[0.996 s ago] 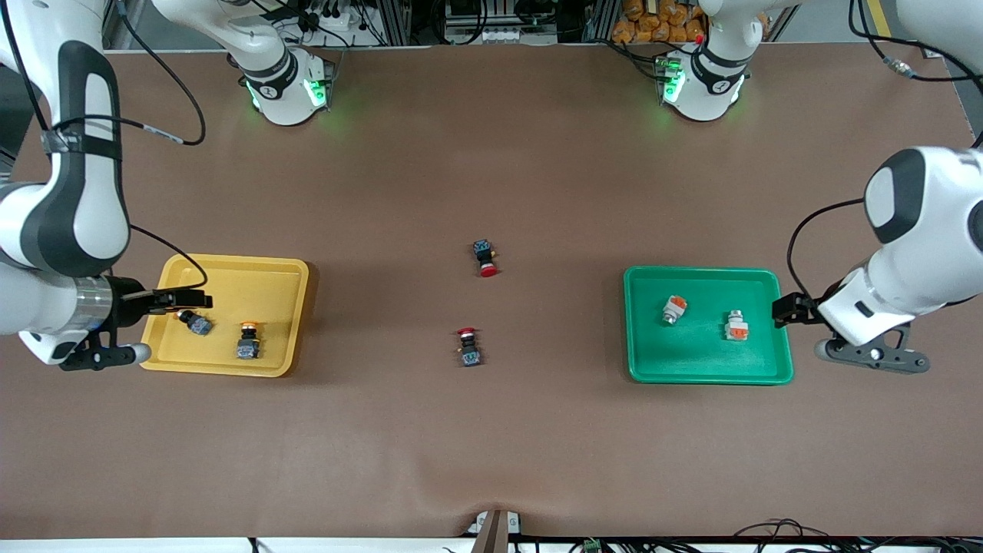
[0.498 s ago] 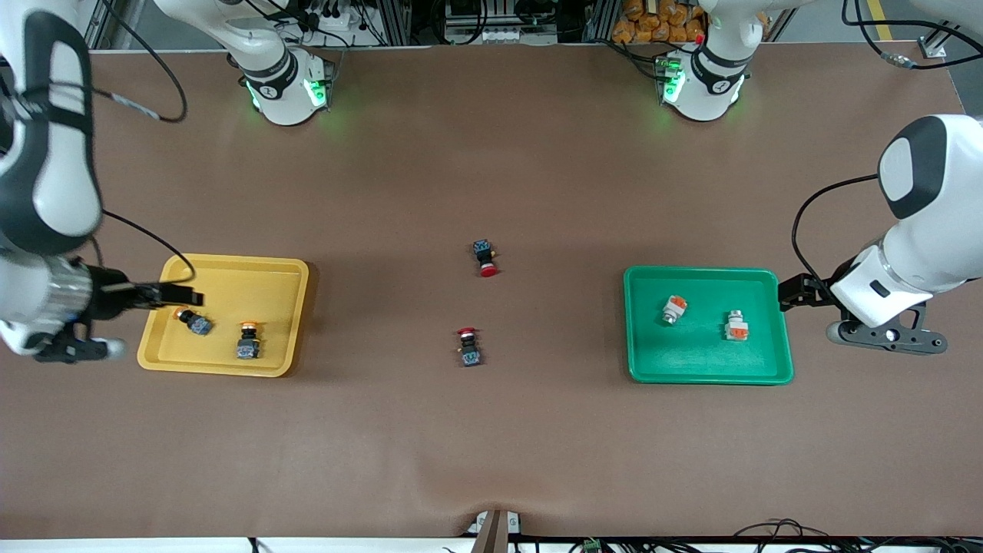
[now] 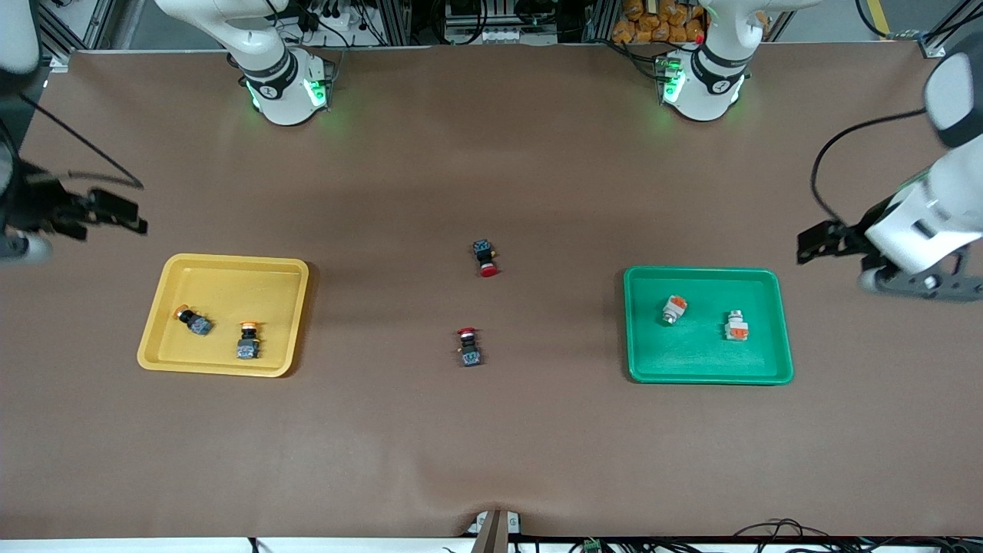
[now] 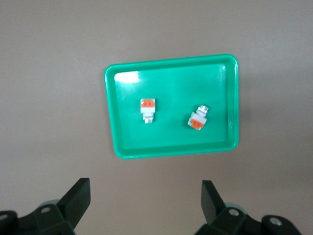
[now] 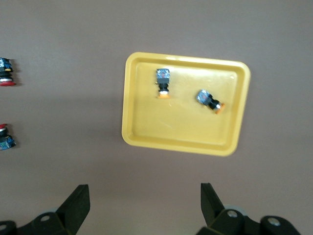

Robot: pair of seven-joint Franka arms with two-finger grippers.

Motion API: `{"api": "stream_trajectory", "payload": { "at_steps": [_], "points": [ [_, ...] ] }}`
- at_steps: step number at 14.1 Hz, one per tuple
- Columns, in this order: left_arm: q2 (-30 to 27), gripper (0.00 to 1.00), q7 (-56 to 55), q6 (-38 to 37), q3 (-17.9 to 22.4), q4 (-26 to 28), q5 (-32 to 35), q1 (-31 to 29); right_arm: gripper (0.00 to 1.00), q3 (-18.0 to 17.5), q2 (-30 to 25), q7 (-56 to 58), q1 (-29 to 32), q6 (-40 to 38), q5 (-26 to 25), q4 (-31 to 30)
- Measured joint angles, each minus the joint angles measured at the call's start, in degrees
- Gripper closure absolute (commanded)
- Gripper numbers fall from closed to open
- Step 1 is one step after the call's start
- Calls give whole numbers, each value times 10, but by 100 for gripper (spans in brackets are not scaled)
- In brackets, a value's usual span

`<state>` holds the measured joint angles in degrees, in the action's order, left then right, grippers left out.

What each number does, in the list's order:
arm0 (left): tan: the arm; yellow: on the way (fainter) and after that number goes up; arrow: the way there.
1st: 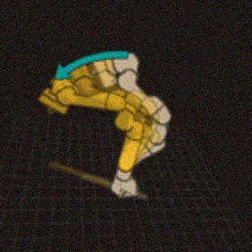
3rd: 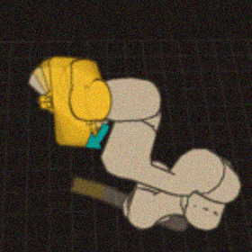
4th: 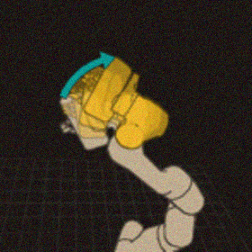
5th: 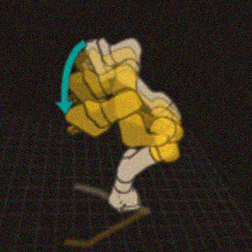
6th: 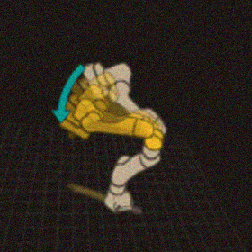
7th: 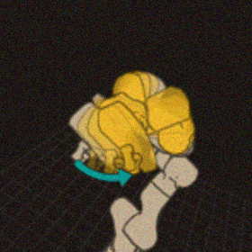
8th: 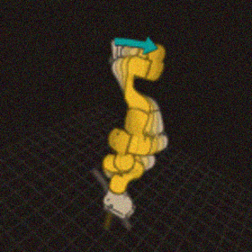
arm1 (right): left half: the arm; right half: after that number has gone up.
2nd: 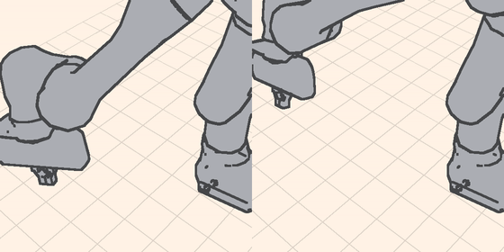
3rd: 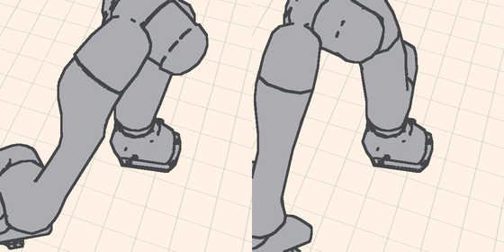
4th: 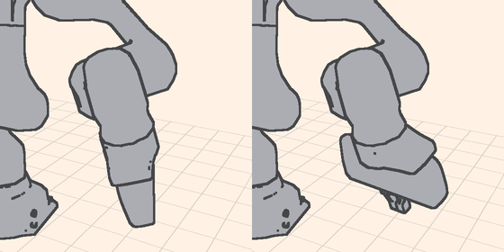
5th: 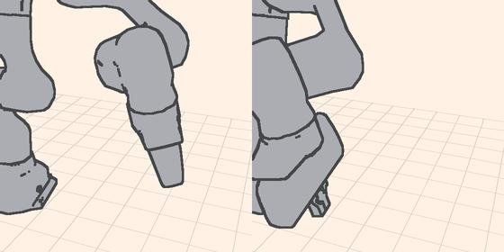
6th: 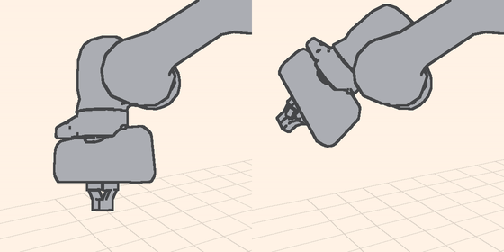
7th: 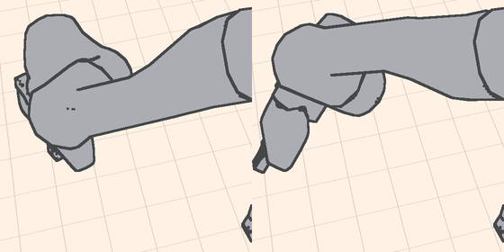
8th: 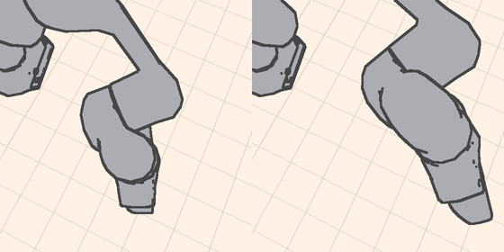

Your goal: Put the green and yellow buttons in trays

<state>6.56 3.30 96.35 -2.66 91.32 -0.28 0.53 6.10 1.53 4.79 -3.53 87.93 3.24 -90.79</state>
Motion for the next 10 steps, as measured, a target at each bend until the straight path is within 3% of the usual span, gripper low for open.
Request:
{"api": "stream_trajectory", "payload": {
  "at_steps": [7, 10],
  "points": [
    [-122, 0, -3, -78, 11, 36, -1, 1, 0, -20, -31, -27, 17, -40, -21, 0],
    [-136, 0, -1, -76, 37, 41, -1, 2, 0, -20, -32, -27, 17, -40, -22, 1]
  ]
}}
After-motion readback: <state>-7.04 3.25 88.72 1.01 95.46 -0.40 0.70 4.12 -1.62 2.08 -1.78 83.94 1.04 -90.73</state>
